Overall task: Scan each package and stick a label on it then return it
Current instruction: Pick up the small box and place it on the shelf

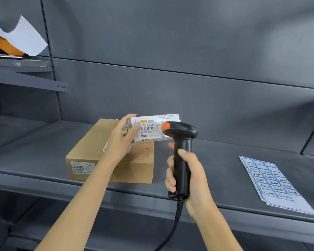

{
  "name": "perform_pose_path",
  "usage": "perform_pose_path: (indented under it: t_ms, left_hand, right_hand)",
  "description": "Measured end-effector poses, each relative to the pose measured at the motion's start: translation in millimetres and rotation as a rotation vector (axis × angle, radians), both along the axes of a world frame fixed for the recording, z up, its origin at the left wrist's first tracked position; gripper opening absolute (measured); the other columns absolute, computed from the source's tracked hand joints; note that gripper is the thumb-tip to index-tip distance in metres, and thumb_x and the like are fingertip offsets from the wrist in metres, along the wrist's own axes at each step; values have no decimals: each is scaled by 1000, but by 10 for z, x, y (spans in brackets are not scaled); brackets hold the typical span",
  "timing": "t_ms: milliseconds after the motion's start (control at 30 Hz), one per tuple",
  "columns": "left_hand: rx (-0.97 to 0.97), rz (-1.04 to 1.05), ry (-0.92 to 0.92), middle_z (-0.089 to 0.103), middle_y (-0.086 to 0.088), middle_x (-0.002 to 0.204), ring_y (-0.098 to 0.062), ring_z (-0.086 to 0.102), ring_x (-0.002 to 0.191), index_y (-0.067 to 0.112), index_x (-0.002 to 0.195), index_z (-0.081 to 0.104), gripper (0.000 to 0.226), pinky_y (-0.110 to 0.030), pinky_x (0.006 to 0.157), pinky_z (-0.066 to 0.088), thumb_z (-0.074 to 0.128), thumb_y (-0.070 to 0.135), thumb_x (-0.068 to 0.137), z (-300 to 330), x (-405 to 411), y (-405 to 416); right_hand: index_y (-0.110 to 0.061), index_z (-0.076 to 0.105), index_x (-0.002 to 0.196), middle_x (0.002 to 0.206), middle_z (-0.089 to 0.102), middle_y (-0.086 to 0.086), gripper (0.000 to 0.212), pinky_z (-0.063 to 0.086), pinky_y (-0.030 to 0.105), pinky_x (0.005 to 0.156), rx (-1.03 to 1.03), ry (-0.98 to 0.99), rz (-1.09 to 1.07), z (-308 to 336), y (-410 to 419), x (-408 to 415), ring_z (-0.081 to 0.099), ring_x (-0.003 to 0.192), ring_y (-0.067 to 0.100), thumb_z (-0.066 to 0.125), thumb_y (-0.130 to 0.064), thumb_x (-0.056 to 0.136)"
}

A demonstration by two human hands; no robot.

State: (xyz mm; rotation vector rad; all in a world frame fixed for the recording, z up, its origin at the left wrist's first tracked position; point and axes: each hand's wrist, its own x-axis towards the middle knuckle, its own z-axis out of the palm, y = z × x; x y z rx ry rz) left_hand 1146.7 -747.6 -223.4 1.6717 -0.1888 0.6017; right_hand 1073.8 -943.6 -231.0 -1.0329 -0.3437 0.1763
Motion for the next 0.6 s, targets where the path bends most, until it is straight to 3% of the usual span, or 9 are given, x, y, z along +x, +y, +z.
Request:
perform_pose_path:
  t_ms: [67, 133, 200, 267, 367, 533, 600]
  left_hand:
    - [-68, 74, -16, 66, 19, 105, 7, 66, 84, 35, 117, 57, 21, -27, 59, 54, 53, 35, 96, 4, 11, 4]
    - [-175, 151, -61, 66, 20, 105, 8, 65, 87, 30, 117, 59, 23, -18, 57, 53, 55, 35, 95, 15, 14, 18]
    - [-244, 222, -87, 66, 16, 108, 4, 65, 94, 27, 119, 58, 25, -15, 60, 52, 56, 36, 95, 60, 8, 67]
    - [-266, 273, -98, 65, 13, 112, -3, 64, 103, 28, 119, 58, 26, -24, 73, 56, 55, 36, 95, 138, -1, 148]
    - [-278, 312, -136, 64, 8, 119, -6, 62, 108, 28, 119, 57, 26, -36, 85, 57, 54, 37, 95, 304, -39, 287]
    - [-321, 295, -192, 64, 8, 121, -6, 65, 105, 32, 119, 56, 26, -22, 67, 56, 52, 41, 95, 500, -135, 434]
    - [-312, 283, -188, 64, 9, 121, -7, 65, 105, 33, 119, 55, 27, -20, 64, 55, 52, 43, 95, 499, -169, 443]
  right_hand:
    - [-13, 66, 98, 69, 56, 6, 38, 38, 26, 39, -15, 44, -57, 28, -102, 88, 44, 41, 18, 61, -35, 68]
    - [-14, 66, 85, 68, 60, 5, 28, 42, 27, 43, -95, 82, -90, 71, -196, 194, 49, 46, 20, 61, -32, 64]
    - [-12, 59, 92, 73, 65, 3, 33, 46, 27, 48, -226, 91, -119, 103, -224, 337, 57, 55, 18, 66, -29, 65]
    - [-14, 57, 99, 77, 65, 3, 31, 51, 27, 58, -407, 64, -133, 126, -142, 499, 61, 63, 15, 70, -27, 74]
    - [-13, 57, 89, 77, 58, 6, 18, 49, 36, 70, -633, -2, -161, 185, 162, 740, 59, 70, 21, 66, -28, 83]
    - [-8, 54, 102, 95, 59, 9, 27, 37, 26, 55, -922, -166, -355, 288, 678, 1020, 57, 88, 25, 60, -27, 84]
    - [-6, 51, 113, 108, 58, 15, 36, 43, 30, 64, -944, -174, -457, 247, 692, 1080, 55, 100, 30, 58, -25, 83]
